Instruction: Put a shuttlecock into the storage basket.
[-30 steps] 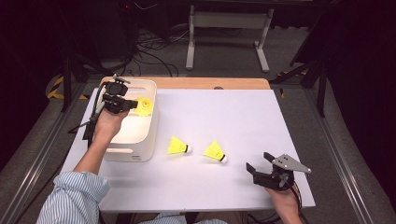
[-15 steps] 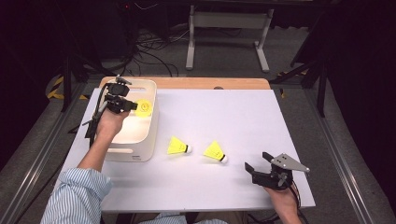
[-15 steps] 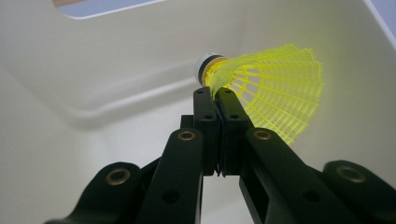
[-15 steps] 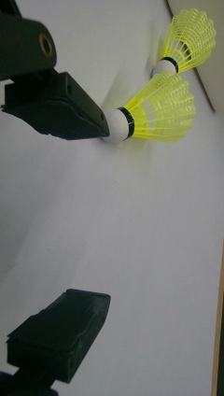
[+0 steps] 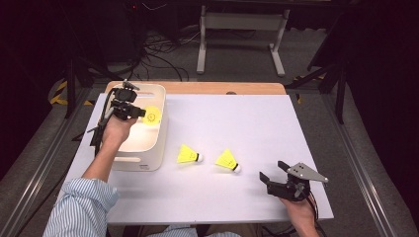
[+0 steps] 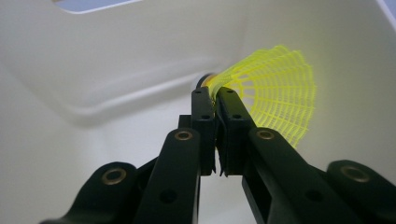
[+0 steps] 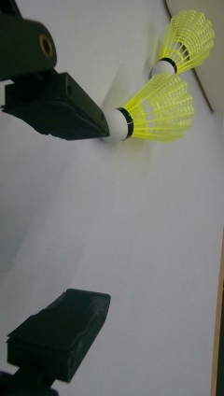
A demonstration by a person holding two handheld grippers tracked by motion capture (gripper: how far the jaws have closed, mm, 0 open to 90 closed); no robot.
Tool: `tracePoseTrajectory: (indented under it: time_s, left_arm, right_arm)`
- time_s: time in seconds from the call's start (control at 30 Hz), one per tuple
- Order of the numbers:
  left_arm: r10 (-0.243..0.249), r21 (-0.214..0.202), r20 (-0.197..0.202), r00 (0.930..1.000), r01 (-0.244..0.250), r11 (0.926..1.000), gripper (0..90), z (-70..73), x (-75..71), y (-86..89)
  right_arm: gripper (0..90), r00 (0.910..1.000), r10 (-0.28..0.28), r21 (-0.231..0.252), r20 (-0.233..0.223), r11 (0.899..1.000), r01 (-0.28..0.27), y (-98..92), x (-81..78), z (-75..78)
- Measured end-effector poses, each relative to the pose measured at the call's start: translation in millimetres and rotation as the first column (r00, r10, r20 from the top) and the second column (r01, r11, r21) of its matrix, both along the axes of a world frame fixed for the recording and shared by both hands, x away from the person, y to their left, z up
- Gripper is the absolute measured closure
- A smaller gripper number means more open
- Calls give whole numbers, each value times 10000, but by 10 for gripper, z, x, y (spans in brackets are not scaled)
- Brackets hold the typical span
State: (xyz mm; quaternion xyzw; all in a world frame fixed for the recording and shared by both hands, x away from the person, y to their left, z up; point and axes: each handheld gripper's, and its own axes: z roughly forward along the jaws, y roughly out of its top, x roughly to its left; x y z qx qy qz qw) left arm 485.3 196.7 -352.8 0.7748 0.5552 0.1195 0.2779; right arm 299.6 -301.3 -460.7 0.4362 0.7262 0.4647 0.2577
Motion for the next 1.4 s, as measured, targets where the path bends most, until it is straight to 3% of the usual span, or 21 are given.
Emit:
tracePoseTrajectory:
  time_s: [0.3,0.47,0.8,1.4]
  left_arm:
    - [-15,-131,294,9996,19,9999,540,57,-53,-18]
    - [-74,-66,427,9991,77,9999,453,60,-64,-34]
    - [-82,-472,550,9985,108,9988,349,99,-104,-34]
    - [-440,-564,817,9957,487,9972,292,192,-254,-91]
  right_arm:
    - [174,10000,-29,41,-44,10000,29,-7,6,-3]
    - [174,10000,-31,65,-23,10000,31,-18,-2,2]
    - [178,10000,-40,20,-7,10000,40,-12,0,3]
    - [178,10000,-68,71,10,10000,67,-11,1,8]
